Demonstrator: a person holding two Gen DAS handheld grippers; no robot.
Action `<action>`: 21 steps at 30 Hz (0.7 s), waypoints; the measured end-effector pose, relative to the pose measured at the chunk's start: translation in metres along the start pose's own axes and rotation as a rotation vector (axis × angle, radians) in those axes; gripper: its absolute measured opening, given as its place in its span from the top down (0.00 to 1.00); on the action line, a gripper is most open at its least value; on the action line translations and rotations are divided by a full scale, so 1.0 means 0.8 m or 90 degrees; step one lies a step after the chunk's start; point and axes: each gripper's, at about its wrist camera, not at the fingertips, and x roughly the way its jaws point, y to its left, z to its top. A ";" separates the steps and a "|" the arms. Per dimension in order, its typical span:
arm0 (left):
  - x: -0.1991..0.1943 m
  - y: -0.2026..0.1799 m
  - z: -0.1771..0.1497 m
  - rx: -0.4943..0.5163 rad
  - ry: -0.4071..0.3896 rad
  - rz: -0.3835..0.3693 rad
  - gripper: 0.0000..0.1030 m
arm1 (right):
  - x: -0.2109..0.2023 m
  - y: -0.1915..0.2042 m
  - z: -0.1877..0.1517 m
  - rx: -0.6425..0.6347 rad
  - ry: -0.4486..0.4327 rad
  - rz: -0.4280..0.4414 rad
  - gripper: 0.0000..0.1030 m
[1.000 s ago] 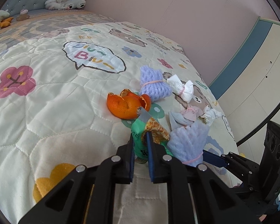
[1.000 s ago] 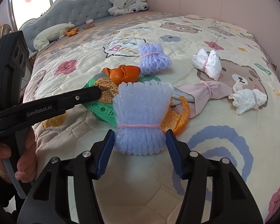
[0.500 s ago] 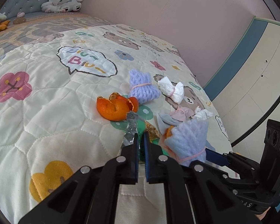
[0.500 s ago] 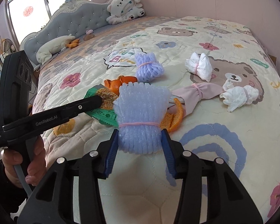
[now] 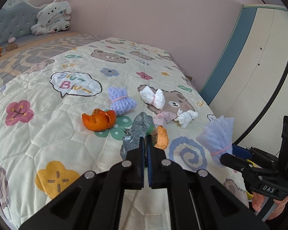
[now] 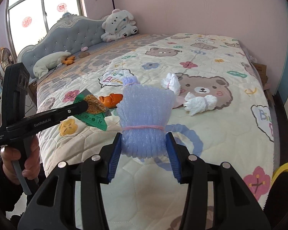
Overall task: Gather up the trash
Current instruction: 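Carry green packet and mesh net to the yellow bin and open both tools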
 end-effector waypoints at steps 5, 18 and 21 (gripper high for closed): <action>-0.014 -0.048 0.003 0.051 -0.014 0.013 0.98 | -0.051 -0.030 -0.013 0.013 -0.031 -0.041 0.57; -0.004 -0.188 0.000 0.148 0.001 -0.037 0.98 | -0.159 -0.119 -0.051 0.061 -0.085 -0.146 0.56; 0.004 -0.221 -0.004 0.172 0.005 -0.055 0.98 | -0.180 -0.139 -0.059 0.069 -0.097 -0.176 0.55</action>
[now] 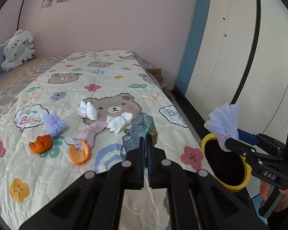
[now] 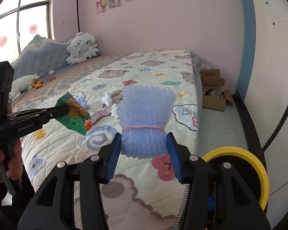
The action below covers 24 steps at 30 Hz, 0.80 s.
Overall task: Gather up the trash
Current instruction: 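Carry green packet and mesh net to the yellow bin and open both tools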
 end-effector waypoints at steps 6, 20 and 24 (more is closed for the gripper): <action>0.018 -0.061 0.012 0.053 -0.003 -0.038 0.98 | -0.030 -0.047 -0.007 0.019 -0.016 -0.049 0.55; 0.096 -0.170 0.026 0.118 0.038 -0.131 0.98 | -0.050 -0.150 -0.028 0.098 -0.001 -0.134 0.54; 0.120 -0.194 0.023 0.130 0.056 -0.150 0.98 | -0.046 -0.173 -0.036 0.113 0.008 -0.151 0.54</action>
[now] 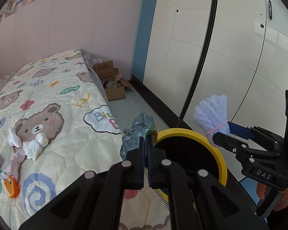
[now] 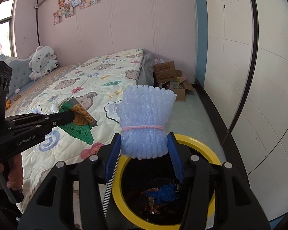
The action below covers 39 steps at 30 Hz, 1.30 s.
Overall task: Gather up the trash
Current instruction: 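Carry green packet and mesh net to the yellow bin and open both tools, then move both tools back over the bed toward the orange peel and white tissue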
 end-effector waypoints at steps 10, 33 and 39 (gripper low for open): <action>0.065 -0.044 0.000 0.020 0.046 -0.041 0.98 | 0.024 -0.047 -0.017 0.045 0.028 -0.034 0.54; 0.111 -0.064 -0.022 -0.011 0.108 -0.094 0.55 | 0.048 -0.111 -0.044 0.139 0.056 -0.092 0.38; 0.072 -0.048 -0.016 -0.011 0.051 -0.058 0.15 | 0.021 -0.111 -0.041 0.152 0.021 -0.102 0.20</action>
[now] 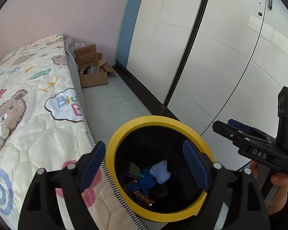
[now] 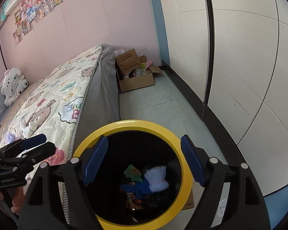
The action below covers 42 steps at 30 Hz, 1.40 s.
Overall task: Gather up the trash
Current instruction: 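Move both tools back over the bed toward the orange peel and white tissue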
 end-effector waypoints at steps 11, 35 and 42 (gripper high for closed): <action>-0.093 0.098 -0.003 -0.018 -0.073 0.153 0.08 | -0.025 0.112 0.016 -0.097 -0.069 0.054 0.08; -0.259 0.428 -0.115 -0.259 -0.077 0.425 0.08 | 0.098 0.503 0.022 -0.306 -0.006 0.276 0.08; -0.248 0.466 -0.138 -0.276 -0.043 0.418 0.08 | 0.162 0.602 0.006 -0.373 0.032 0.286 0.08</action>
